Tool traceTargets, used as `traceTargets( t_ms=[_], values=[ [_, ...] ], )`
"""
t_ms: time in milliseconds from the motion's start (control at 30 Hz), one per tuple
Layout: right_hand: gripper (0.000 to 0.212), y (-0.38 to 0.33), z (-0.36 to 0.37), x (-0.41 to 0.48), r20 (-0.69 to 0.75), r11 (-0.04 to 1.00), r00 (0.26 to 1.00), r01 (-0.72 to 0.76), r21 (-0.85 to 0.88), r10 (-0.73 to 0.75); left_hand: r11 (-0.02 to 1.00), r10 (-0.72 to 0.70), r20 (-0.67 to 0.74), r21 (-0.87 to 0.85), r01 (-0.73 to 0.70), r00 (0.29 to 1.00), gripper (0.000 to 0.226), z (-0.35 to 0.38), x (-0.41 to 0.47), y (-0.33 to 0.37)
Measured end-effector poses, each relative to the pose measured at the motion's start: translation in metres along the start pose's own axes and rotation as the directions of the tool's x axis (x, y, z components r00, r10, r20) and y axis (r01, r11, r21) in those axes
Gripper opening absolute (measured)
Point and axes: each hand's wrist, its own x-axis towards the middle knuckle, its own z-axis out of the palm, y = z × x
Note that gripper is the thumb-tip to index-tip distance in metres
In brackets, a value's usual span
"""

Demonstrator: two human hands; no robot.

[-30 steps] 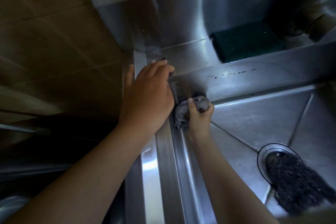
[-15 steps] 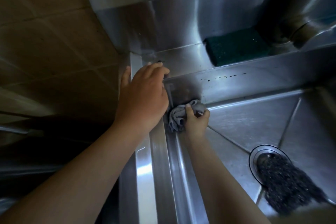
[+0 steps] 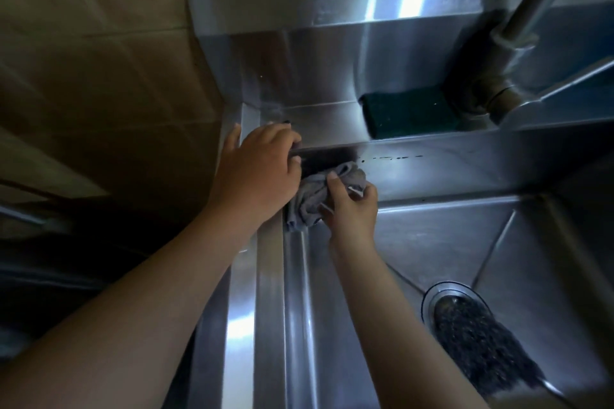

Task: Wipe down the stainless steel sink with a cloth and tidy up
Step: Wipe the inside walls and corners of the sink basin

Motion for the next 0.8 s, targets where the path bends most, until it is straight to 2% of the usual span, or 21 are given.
traceTargets(
  t_ms=[200,333,467,633,700,800],
  values=[
    [0.019,-0.015,-0.02,-0.005,0.028,0.995,0.999,-0.039,-0.091,0.042,0.995,0.001,-0.006,0.101,0.0,1.0,0.034,0.002,-0.002,0.004],
    [0.022,-0.03,-0.037,0.001,0.075,0.99,0.997,0.007,-0.143,0.004,0.993,-0.046,-0.035,0.106,0.05,0.998,0.032,-0.001,-0.007,0.01],
    [0.025,-0.047,-0.053,0.004,0.075,0.991,0.997,0.019,-0.135,-0.009,0.973,-0.217,-0.164,-0.112,0.2,0.962,0.024,0.004,-0.019,0.038],
    [0.025,-0.062,-0.064,0.008,0.047,0.99,0.997,0.068,-0.127,-0.063,0.937,-0.299,-0.212,-0.25,0.244,0.93,0.022,0.033,-0.031,0.083],
    [0.026,-0.064,-0.066,0.008,0.037,0.988,0.996,0.083,-0.127,-0.079,0.869,-0.433,-0.191,-0.349,0.351,0.881,0.022,0.046,-0.033,0.09],
    [0.031,-0.066,-0.065,0.009,0.015,0.988,0.996,0.089,-0.129,-0.087,0.674,-0.648,-0.119,-0.548,0.494,0.752,0.024,0.064,-0.029,0.09]
  ],
)
